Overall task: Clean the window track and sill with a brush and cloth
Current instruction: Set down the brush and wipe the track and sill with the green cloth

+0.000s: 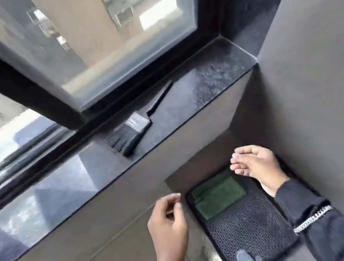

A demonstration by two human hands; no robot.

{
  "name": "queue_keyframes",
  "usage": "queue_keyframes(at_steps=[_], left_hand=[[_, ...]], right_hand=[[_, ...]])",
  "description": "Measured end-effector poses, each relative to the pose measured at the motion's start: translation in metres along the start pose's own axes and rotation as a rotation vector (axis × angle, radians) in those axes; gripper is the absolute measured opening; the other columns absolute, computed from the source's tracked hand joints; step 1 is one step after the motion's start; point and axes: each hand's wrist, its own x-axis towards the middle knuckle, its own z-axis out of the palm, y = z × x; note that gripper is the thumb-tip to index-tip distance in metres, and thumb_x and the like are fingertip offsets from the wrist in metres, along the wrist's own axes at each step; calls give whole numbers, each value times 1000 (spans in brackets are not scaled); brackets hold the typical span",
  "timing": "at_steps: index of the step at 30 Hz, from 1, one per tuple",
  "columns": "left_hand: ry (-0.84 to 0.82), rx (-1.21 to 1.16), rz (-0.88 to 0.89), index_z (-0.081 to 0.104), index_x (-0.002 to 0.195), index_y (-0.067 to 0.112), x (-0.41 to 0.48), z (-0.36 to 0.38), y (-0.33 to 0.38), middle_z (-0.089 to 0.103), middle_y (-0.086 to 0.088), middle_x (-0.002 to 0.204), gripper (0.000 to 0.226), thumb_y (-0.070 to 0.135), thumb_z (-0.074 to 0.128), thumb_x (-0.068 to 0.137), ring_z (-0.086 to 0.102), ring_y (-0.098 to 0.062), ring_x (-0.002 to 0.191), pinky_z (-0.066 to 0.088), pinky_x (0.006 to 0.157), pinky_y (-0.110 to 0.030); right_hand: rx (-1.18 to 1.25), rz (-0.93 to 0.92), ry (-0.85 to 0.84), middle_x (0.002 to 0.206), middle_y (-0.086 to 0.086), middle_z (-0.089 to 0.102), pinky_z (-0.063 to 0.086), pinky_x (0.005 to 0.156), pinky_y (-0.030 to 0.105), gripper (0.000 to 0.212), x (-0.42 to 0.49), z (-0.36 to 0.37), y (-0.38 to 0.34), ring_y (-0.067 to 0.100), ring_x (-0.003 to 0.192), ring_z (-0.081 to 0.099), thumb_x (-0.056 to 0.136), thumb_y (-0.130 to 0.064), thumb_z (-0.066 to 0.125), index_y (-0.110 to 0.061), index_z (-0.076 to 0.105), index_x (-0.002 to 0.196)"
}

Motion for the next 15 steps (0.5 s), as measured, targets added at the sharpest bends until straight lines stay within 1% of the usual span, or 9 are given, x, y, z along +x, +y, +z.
queue_keyframes(at_steps=[2,3,4,5,7,9,11,13,15], left_hand=[[-153,86,-164,64,83,29,1,44,-46,73,6,85,31,-1,63,81,69,-12,79,41,64,0],[-242,129,-215,63,88,30,5,67,-68,73,6,88,32,-1,61,80,69,-14,84,43,65,0],[-331,184,-230,63,99,28,12,86,-86,73,3,95,33,1,59,80,69,-18,90,48,70,-7],[-413,279,-206,61,114,23,20,107,-106,71,-2,106,40,2,57,80,68,-22,97,53,78,-18],[-520,539,-60,50,132,15,41,142,-143,60,-13,127,55,4,54,78,61,-31,112,53,87,-35],[-562,730,51,45,134,14,60,166,-172,51,-16,135,55,8,54,80,50,-34,123,49,94,-41],[-567,768,68,44,131,12,67,184,-197,48,-18,135,51,8,55,81,43,-37,125,46,98,-44],[-495,684,22,47,129,8,65,194,-213,49,-22,131,53,1,57,77,43,-41,122,43,100,-47],[-382,548,-62,55,121,4,63,200,-214,56,-23,122,52,-7,57,70,49,-41,115,43,99,-43]], right_hand=[[-164,75,114,77,17,65,51,47,21,13,29,-25,59,16,54,61,85,6,66,-4,62,92],[-248,96,142,75,16,65,50,51,25,14,44,-34,88,18,56,59,83,7,67,-4,63,90],[-324,102,163,72,14,65,51,58,31,15,57,-38,112,21,59,58,80,6,70,-5,64,88],[-395,101,182,74,13,66,53,67,38,17,72,-40,136,25,64,61,78,3,73,-6,64,89],[-584,80,193,93,18,71,53,86,46,29,98,-40,176,32,88,68,76,-10,79,-6,66,102],[-829,1,216,111,19,70,51,92,45,50,113,-38,203,37,104,65,74,-26,80,-8,63,118],[-983,-116,260,118,22,66,49,92,43,59,123,-35,225,39,109,61,73,-30,79,-6,60,123],[-1046,-188,279,118,26,63,47,91,44,56,128,-31,240,42,110,59,74,-25,78,-2,59,122],[-1040,-190,281,109,24,67,48,83,42,41,132,-28,244,41,103,62,77,-23,75,-4,64,112]])
